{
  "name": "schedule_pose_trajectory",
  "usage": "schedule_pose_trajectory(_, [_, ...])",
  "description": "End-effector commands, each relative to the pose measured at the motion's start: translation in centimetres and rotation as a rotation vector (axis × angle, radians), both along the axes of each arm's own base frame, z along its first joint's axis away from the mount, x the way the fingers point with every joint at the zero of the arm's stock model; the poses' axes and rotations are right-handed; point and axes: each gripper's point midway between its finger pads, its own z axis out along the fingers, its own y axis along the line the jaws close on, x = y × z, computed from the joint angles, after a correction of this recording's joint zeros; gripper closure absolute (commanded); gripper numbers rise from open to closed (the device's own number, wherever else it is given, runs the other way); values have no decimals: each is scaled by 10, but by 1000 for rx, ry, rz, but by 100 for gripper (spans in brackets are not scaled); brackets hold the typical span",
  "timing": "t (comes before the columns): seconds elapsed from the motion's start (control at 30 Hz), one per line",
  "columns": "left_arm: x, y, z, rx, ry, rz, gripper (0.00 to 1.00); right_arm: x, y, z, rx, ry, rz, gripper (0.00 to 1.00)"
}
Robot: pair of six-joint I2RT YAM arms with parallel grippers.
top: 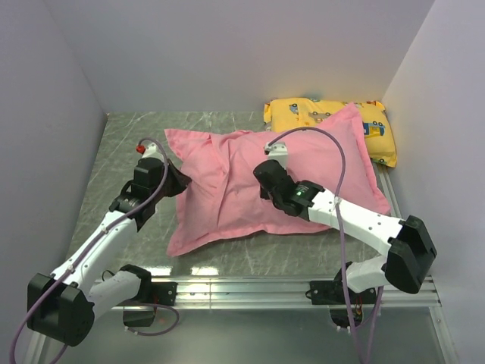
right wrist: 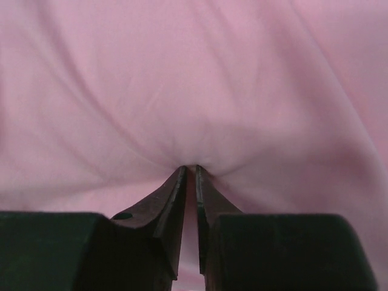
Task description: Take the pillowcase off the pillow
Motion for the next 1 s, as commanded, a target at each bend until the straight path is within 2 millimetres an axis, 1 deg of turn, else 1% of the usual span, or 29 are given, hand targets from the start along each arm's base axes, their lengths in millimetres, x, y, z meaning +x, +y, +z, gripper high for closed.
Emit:
schedule_pose_trajectory(0.0, [7,-2,31,-8,-78,-18,98,-2,15,39,90,-63,20,75])
schedule_pose_trajectory(0.03, [4,-5,29,-17,-75,-37,94,-3,18,47,90,-78,23,71])
schedule_pose_trajectory(0.07, [3,-7,31,-28,-81,-49,87,-9,28,54,103,-88,51,68])
schedule_pose_trajectory(0.1, [0,-10,36,-39,-98,-65,69,-8,34,64,118,-102,60,60])
schedule_pose_trajectory(0.17, [-7,-17,38,-62,-103,-92,54,-13,48,70,122,-106,92,54])
schedule_pose_trajectory(0.2, [-10,-18,44,-67,-121,-95,42,-13,58,76,125,-111,104,49])
schedule_pose_trajectory(0.27, [-16,-27,47,-70,-130,-116,33,-14,69,80,118,-115,121,44])
schedule_pose_trajectory(0.3, [-17,-30,49,-70,-135,-124,28,-15,83,85,122,-119,140,40])
schedule_pose_trajectory(0.33, [-18,-34,44,-68,-126,-135,26,-16,88,88,117,-121,150,38])
schedule_pose_trajectory(0.37, [-20,-40,41,-67,-118,-154,25,-16,98,83,95,-113,162,35])
schedule_pose_trajectory(0.4, [-19,-46,36,-66,-107,-167,24,-16,107,94,105,-132,170,31])
schedule_pose_trajectory(0.43, [-20,-50,30,-65,-94,-181,23,-16,111,93,87,-126,175,29])
schedule_pose_trajectory(0.47, [-22,-57,26,-70,-86,-197,23,-12,118,82,52,-111,177,28])
schedule_pose_trajectory(0.5, [-19,-60,21,-65,-78,-192,23,-7,122,89,49,-126,160,27])
schedule_pose_trajectory(0.53, [-18,-62,16,-62,-69,-190,24,-6,122,83,13,-111,157,27])
schedule_pose_trajectory(0.57, [-17,-62,12,-64,-58,-184,26,-1,123,70,-35,-98,142,28])
schedule_pose_trajectory(0.6, [-15,-63,5,-54,-41,-177,33,3,123,72,-52,-105,129,32])
schedule_pose_trajectory(0.67, [-12,-64,0,-52,-35,-172,43,9,118,61,-105,-99,102,38])
schedule_pose_trajectory(0.7, [-10,-64,-5,-47,-24,-167,58,11,116,60,-108,-99,94,49])
schedule_pose_trajectory(0.73, [-9,-65,-5,-45,-24,-165,70,13,113,58,-114,-93,88,60])
schedule_pose_trajectory(0.77, [-8,-64,-7,-38,-20,-163,82,12,110,61,-107,-96,80,69])
schedule_pose_trajectory(0.8, [-7,-64,-7,-35,-12,-159,99,12,106,60,-113,-99,70,81])
schedule_pose_trajectory(0.83, [-8,-63,-6,-34,-13,-160,99,12,101,64,-111,-111,55,85])
schedule_pose_trajectory(0.87, [-7,-57,-9,-13,-6,-132,100,10,94,74,-97,-128,46,87])
schedule_pose_trajectory(0.9, [-7,-53,-6,-9,-16,-114,100,9,87,72,-105,-129,35,88])
schedule_pose_trajectory(0.93, [-4,-47,-5,10,-22,-83,99,7,80,74,-109,-132,24,89])
schedule_pose_trajectory(0.97, [-5,-42,-3,22,-25,-67,100,7,67,79,-110,-146,-2,90])
